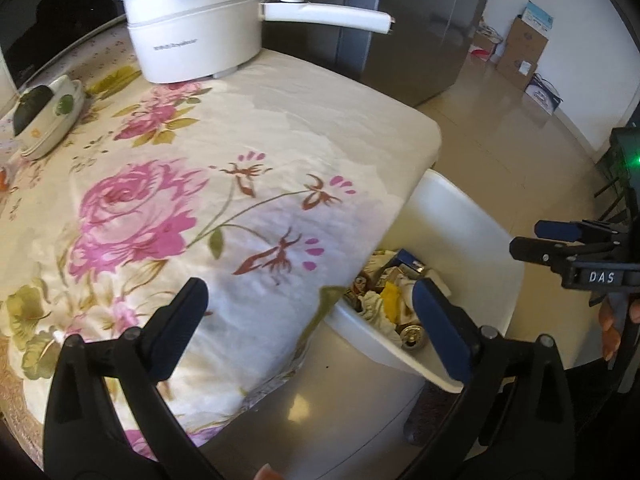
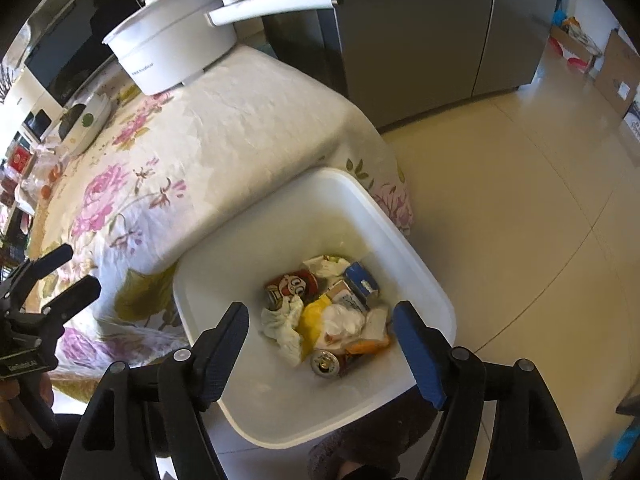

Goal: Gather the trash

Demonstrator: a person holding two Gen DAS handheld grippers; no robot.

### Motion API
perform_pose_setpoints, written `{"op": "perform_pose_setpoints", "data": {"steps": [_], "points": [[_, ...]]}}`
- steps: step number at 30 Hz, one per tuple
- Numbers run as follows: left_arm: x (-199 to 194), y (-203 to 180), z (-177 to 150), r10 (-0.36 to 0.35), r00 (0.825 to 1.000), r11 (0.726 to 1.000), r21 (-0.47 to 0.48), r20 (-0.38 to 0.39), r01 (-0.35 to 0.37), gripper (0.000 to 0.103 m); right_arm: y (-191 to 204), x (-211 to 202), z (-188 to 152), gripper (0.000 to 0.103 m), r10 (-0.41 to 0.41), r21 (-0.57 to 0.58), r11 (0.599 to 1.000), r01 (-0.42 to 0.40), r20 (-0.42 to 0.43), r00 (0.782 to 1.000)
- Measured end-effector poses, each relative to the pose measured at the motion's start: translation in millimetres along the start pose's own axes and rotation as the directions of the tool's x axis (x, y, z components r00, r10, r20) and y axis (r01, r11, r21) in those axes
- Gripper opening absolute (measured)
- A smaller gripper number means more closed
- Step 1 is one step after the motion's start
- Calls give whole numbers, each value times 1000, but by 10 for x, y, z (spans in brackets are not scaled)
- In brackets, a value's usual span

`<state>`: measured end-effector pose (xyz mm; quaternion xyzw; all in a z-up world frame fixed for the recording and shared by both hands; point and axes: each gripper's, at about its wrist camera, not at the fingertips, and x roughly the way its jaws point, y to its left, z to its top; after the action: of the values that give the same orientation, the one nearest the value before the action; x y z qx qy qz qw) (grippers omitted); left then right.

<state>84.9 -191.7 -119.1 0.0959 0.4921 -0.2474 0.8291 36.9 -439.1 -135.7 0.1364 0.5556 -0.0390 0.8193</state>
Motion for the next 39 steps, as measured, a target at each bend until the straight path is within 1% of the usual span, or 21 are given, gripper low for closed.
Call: {"op": "perform_pose_setpoints", "data": {"steps": [3,6,10,15,20,21,24,26,27,30,32,34,36,38,39], "points": [[-48,71,-25,22,1000,1000,-16,3,-22,101,51,-33,11,77,-1,-3,1000,1,8,1000],[-130,162,-71,63,998,998,-32,14,-63,101,137,-93,18,77,12,-15,1000,-12,22,1000],[-263,298,-136,107,994,991,-84,33,-104,101,343,-227,11,78,8,-60,998,-4,68,998],[-484,465,-259,181,981,971,-174,70,-166,101,647,-412,-25,79,33,-110,994,-18,137,990],[-715,522,-386,242,965,949,-233,102,-213,101,1009,-635,-151,81,58,-182,983,-16,225,973],[-764,526,-415,260,960,944,-239,109,-228,102,1072,-674,-181,82,58,-198,980,-9,242,969],[-917,516,-507,332,933,923,-250,140,-291,102,1244,-803,-281,84,44,-238,971,33,310,950],[-1002,508,-554,364,917,913,-255,164,-317,102,1334,-874,-350,85,25,-258,963,73,357,934],[-1048,498,-580,372,911,911,-256,177,-322,102,1368,-900,-383,85,18,-265,960,89,375,927],[-1166,482,-645,378,902,910,-263,210,-320,102,1434,-978,-480,86,6,-280,952,125,426,905],[-1245,463,-691,395,885,905,-270,245,-329,102,1470,-1028,-527,86,8,-284,949,138,457,889],[-1328,444,-726,419,861,897,-281,289,-342,102,1499,-1085,-548,89,18,-289,946,143,488,872],[-1399,442,-743,433,843,890,-299,319,-344,102,1528,-1126,-546,90,23,-293,944,154,521,853],[-1422,457,-740,439,836,886,-313,329,-342,102,1555,-1147,-534,90,26,-293,942,161,543,839],[-1423,466,-738,443,834,883,-319,329,-343,102,1565,-1149,-527,90,32,-296,942,157,545,838]]}}
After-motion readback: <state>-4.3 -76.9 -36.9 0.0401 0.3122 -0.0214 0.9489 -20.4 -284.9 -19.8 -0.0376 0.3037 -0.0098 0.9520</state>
